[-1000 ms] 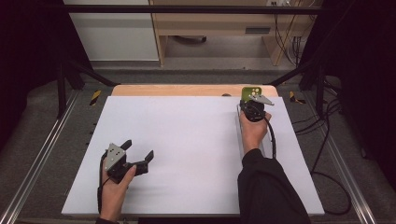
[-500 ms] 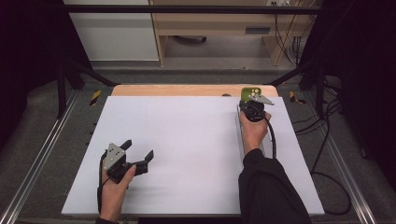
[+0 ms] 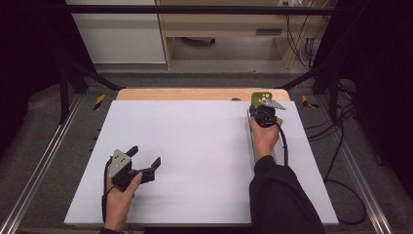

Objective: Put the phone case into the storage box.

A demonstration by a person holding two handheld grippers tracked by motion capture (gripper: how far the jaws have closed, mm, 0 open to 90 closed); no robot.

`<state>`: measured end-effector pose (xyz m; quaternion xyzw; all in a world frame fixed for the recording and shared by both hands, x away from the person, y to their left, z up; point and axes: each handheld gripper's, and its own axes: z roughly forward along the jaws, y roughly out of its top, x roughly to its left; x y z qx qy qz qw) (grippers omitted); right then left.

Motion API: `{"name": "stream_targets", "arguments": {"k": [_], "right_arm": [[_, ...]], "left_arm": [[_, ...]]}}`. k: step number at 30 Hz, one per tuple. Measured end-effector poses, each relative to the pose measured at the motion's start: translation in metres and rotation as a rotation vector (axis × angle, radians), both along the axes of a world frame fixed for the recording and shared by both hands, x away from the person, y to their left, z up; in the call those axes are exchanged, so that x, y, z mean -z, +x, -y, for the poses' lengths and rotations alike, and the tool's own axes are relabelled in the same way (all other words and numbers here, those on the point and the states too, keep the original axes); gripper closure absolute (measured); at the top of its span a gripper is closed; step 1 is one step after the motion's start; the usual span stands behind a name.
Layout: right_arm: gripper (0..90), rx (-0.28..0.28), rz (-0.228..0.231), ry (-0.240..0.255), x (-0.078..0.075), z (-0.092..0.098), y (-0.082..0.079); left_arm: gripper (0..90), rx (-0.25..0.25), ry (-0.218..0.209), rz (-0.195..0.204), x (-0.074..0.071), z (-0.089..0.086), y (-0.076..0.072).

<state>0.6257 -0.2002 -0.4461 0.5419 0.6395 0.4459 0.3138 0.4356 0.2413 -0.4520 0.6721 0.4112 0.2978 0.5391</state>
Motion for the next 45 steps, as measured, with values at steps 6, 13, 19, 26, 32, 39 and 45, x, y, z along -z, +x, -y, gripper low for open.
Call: {"name": "stream_targets", "arguments": {"k": [6, 13, 19, 26, 32, 39, 45], "right_arm": [[88.0, -0.002, 0.002, -0.001, 0.0001, -0.0003, 0.0], [87.9, -0.002, 0.003, 0.0, -0.0001, 0.0001, 0.0003], [87.8, -0.004, 0.003, -0.001, -0.0001, 0.0002, 0.0003], [87.4, -0.002, 0.002, 0.001, -0.0001, 0.0001, 0.0003], [87.1, -0.002, 0.002, 0.003, -0.0001, 0.0003, 0.0003], [86.5, -0.002, 0.001, 0.002, -0.0001, 0.0002, 0.0002], [84.8, -0.003, 0.002, 0.004, -0.0005, 0.0001, 0.0]], "left_arm": [[4.1, 0.001, 0.001, 0.0, 0.0, 0.0002, 0.0], [4.1, 0.0, 0.0, 0.001, -0.0001, 0.0001, -0.0001], [4.1, -0.001, 0.0, 0.004, -0.0005, -0.0001, -0.0002], [4.1, -0.001, -0.001, 0.004, -0.0007, 0.0002, -0.0002], [4.1, -0.001, -0.002, 0.005, -0.0008, 0.0001, -0.0002], [4.1, -0.002, -0.002, 0.007, -0.0012, 0.0001, -0.0003], [4.1, -0.003, -0.002, 0.008, -0.0014, -0.0002, -0.0004]]}}
